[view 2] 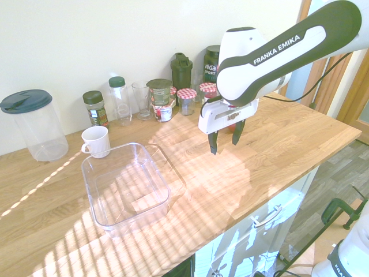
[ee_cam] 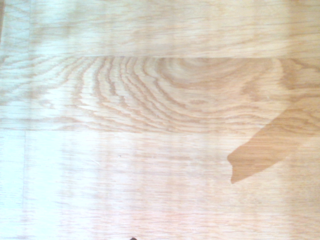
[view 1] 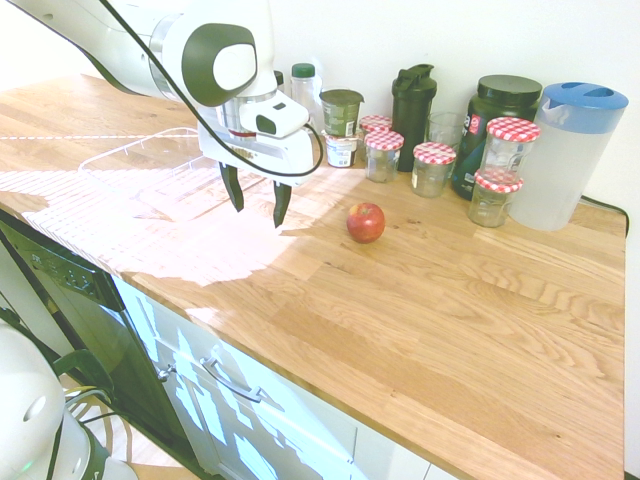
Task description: Put the apple into the container
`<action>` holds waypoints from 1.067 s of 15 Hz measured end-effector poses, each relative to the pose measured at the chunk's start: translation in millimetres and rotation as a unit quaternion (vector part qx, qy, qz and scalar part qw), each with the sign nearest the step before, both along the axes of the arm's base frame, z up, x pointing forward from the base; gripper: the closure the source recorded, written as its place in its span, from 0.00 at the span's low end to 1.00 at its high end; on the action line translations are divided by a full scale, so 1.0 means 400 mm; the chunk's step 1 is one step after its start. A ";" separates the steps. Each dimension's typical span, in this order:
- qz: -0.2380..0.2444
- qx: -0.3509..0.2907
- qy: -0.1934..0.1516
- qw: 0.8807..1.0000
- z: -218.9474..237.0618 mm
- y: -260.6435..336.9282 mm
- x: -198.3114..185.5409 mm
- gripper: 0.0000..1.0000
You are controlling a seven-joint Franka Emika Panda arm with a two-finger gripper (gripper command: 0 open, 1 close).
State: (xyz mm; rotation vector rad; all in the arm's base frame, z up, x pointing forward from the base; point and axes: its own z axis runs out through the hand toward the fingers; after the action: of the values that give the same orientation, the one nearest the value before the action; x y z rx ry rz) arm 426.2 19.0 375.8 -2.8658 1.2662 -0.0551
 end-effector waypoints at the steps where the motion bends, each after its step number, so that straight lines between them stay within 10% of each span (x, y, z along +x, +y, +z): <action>1: 0.001 -0.001 0.001 1.000 -0.001 -0.001 0.000 0.00; 8: 0.007 -0.012 -0.045 0.999 0.189 -0.172 0.138 0.00; 16: 0.034 -0.047 0.022 0.998 0.075 -0.356 0.250 0.00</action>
State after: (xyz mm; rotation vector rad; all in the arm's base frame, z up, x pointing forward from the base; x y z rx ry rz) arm 526.0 -123.2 405.7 -3.0042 1.2040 -0.0516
